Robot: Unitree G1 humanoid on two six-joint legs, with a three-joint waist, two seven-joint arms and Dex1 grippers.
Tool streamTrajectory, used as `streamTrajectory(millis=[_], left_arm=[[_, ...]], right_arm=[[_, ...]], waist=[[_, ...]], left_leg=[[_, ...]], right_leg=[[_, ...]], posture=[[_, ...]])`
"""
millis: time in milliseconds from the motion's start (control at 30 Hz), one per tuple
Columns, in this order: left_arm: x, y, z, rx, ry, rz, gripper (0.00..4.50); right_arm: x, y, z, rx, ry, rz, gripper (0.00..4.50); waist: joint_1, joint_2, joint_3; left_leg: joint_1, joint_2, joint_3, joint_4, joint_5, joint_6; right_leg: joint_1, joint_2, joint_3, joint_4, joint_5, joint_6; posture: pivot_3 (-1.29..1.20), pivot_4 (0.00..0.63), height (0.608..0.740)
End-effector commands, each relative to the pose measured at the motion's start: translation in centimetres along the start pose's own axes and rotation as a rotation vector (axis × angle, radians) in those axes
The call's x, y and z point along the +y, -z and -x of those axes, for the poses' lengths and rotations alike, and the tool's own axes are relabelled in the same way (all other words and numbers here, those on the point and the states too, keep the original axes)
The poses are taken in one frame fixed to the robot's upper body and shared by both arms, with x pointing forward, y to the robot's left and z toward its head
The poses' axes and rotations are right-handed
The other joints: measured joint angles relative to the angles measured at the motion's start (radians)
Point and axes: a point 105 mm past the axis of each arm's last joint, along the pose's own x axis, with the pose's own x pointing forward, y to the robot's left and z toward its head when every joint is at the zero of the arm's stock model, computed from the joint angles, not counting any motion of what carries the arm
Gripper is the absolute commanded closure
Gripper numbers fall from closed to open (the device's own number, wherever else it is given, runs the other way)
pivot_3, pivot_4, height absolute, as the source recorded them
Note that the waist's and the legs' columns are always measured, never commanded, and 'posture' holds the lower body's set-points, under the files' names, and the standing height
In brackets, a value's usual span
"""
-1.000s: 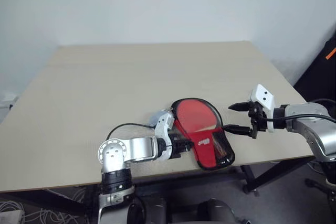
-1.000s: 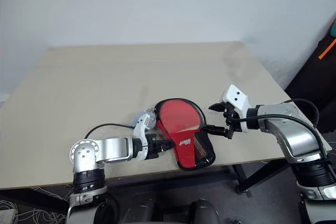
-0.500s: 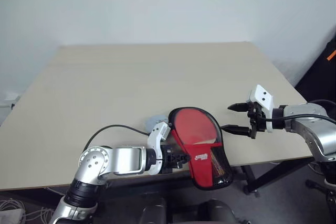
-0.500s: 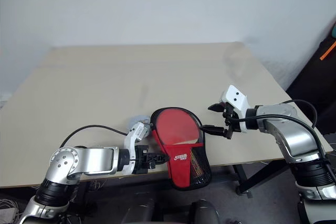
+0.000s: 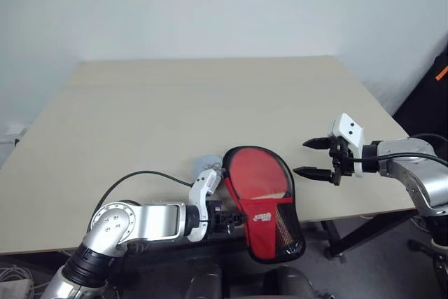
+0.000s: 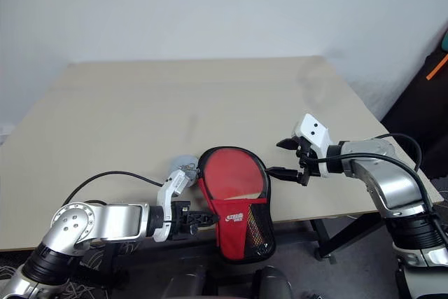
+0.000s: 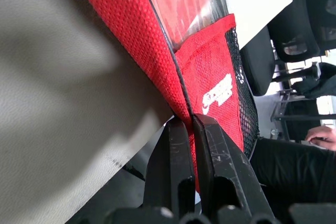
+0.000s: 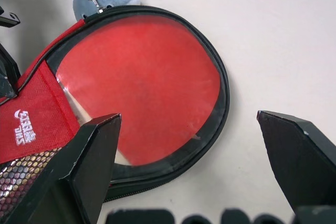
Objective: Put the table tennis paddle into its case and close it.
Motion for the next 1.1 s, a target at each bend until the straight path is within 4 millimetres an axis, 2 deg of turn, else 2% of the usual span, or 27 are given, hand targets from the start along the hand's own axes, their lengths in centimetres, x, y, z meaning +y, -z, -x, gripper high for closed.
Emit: streamTrajectory(millis=[33, 133, 233, 600, 700, 867, 967, 1100], left_arm=[[-1.3, -0.6, 0.3, -0.004, 0.046, -0.041, 4.47], [-1.2, -1.4, 0.3, -0.013, 0.032, -0.055, 4.47], [-1.3, -2.2, 0.7, -0.017, 0.040, -0.084, 3.77], [-1.3, -3.4, 4.0, -0.010, 0.030, -0.217, 0.02], [-1.4, -4.2, 5.2, -0.024, 0.024, -0.293, 0.02], [-2.3, -9.1, 8.4, -0.200, 0.016, -0.491, 0.02], [-2.0, -11.7, 10.0, -0.326, -0.034, -0.658, 0.02], [-1.6, -13.4, 11.0, -0.413, -0.069, -0.802, 0.02]], right_arm=[[-0.2, -1.0, 0.2, -0.026, 0.015, 0.036, 0.00], [-0.2, -1.1, 0.1, -0.027, 0.015, 0.036, 0.00], [-0.2, -1.1, 0.0, -0.028, 0.015, 0.035, 0.00], [-0.1, -1.0, -0.3, -0.039, 0.011, 0.027, 0.00], [0.0, -1.0, -0.4, -0.040, 0.007, 0.024, 0.00], [0.0, -1.3, -0.6, -0.047, -0.003, 0.025, 0.00], [-0.1, -1.8, -0.9, -0.066, -0.007, 0.025, 0.00], [-0.6, -2.7, -1.3, -0.101, 0.015, 0.012, 0.00]], waist=[[0.000, 0.000, 0.000], [0.000, 0.000, 0.000], [0.000, 0.000, 0.000], [-0.001, 0.001, 0.001], [0.000, 0.002, 0.002], [-0.001, 0.002, 0.002], [-0.002, 0.003, 0.002], [-0.004, 0.003, 0.003]], left_leg=[[0.000, 0.000, 0.000, 0.000, 0.000, 0.000], [0.000, 0.000, 0.000, 0.000, 0.000, 0.000], [0.000, 0.000, 0.000, 0.000, 0.000, 0.001], [0.000, 0.000, 0.001, -0.001, 0.001, 0.000], [0.000, 0.000, 0.001, -0.001, 0.001, 0.000], [0.000, -0.001, 0.002, -0.001, 0.001, 0.000], [0.000, -0.001, 0.004, -0.003, 0.001, 0.000], [0.000, -0.004, 0.005, -0.005, 0.002, -0.002]], right_leg=[[0.000, 0.000, 0.000, 0.000, 0.000, 0.000], [0.000, 0.000, 0.000, 0.000, 0.000, 0.000], [0.000, 0.000, 0.000, 0.000, 0.000, 0.000], [-0.001, 0.001, 0.001, 0.000, 0.000, 0.000], [-0.001, 0.000, 0.001, 0.000, 0.000, 0.000], [-0.001, 0.001, 0.001, 0.000, 0.000, 0.000], [-0.002, 0.001, 0.002, 0.000, 0.000, 0.000], [-0.004, 0.002, 0.002, 0.000, 0.000, 0.000]], posture=[[0.00, 0.000, 0.706], [0.00, 0.000, 0.706], [0.00, 0.000, 0.706], [0.00, 0.000, 0.706], [0.00, 0.000, 0.706], [0.00, 0.000, 0.706], [0.00, 0.000, 0.706], [0.00, 0.000, 0.706]])
